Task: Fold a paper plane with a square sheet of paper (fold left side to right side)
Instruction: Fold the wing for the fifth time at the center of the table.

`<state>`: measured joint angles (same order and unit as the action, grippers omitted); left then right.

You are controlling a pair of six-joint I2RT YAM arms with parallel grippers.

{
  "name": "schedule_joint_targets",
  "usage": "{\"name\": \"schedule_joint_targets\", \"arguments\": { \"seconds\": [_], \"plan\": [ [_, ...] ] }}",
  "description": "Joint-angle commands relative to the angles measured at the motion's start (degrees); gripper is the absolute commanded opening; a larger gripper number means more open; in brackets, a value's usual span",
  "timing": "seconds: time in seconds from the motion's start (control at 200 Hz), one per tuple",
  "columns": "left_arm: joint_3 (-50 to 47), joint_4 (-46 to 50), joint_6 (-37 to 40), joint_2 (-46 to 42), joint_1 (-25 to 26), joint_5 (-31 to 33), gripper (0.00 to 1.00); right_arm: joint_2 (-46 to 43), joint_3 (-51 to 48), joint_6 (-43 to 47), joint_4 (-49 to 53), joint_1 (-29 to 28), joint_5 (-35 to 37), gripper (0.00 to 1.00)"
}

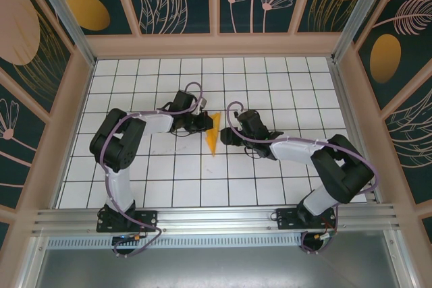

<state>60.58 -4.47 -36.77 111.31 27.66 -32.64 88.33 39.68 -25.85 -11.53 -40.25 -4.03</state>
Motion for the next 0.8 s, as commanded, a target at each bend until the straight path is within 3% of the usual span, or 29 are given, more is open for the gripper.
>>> {"name": "schedule_joint_targets", "arguments": {
  "seconds": [0.0, 0.325, 0.791],
  "plan": [
    [-1.6, -1.8, 2.9, -2.8, -0.8, -1.1, 0.09, 1.3, -0.8, -0.7, -3.3, 0.3, -2.4, 0.63],
    [-2.7, -3.2, 3.5, -2.2, -1.3, -1.2, 0.09, 2.6, -0.6, -2.2, -5.3, 0.3, -5.8, 0.61],
    [-4.5, -4.4, 2.6, -1.4, -1.7, 0.8, 0.08, 3.3, -0.3, -6.9, -8.6, 0.9, -14.8, 0.41]
  ]
}}
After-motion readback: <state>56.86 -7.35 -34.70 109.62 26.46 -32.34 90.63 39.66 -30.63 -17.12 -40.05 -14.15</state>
